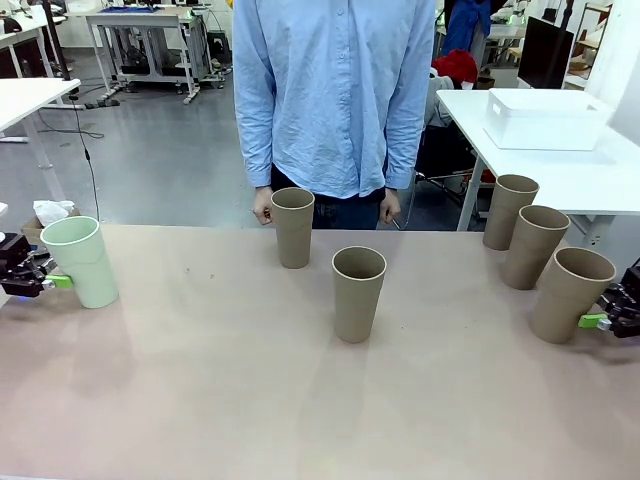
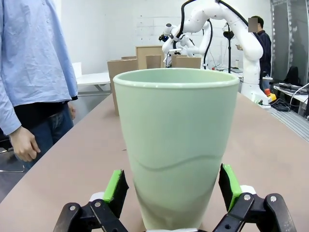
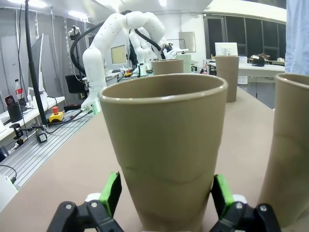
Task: Stack the cups and store them in the basket.
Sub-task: Pick up two Reusable plastic cups , one in each hand.
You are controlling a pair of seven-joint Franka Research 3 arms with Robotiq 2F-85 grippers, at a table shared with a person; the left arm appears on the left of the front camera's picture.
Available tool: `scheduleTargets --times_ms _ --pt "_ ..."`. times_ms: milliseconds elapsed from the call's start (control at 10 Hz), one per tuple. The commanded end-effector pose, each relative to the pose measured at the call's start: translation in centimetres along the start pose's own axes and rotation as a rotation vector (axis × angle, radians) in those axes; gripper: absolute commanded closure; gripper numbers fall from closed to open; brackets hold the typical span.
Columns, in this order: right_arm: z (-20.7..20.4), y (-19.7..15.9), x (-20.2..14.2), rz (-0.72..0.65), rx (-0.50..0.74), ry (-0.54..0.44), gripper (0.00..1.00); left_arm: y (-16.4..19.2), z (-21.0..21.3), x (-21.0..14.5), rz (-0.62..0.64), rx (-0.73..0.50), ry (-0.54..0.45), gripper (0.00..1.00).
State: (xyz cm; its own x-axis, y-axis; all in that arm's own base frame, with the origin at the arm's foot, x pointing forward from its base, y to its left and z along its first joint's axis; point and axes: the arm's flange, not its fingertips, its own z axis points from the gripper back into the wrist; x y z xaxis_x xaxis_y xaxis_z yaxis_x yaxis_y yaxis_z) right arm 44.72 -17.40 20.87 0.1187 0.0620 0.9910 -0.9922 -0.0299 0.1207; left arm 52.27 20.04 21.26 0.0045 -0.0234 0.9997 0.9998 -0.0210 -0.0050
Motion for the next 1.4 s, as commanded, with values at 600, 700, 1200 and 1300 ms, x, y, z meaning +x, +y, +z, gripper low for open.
scheduleTargets --times_ms 600,700,1200,1300 --pt "-3.0 -0.1 -0.2 -0.04 0.027 -0.045 0.0 -1.3 -3.9 0.0 -0.008 0.002 -0.033 0.0" --pt "-3.1 -0.1 -0.2 -0.037 0.027 -0.054 0.0 -1.3 -4.2 -0.2 -0.006 0.006 -0.036 0.0" --pt "-3.9 -0.2 -0.6 -0.025 0.035 -0.082 0.0 -1.5 -4.8 -0.1 -0.015 0.001 -0.079 0.0" --pt "-4.2 -0.3 -0.8 -0.026 0.036 -0.088 0.0 -1.5 -4.8 -0.2 -0.012 -0.002 -0.087 0.0"
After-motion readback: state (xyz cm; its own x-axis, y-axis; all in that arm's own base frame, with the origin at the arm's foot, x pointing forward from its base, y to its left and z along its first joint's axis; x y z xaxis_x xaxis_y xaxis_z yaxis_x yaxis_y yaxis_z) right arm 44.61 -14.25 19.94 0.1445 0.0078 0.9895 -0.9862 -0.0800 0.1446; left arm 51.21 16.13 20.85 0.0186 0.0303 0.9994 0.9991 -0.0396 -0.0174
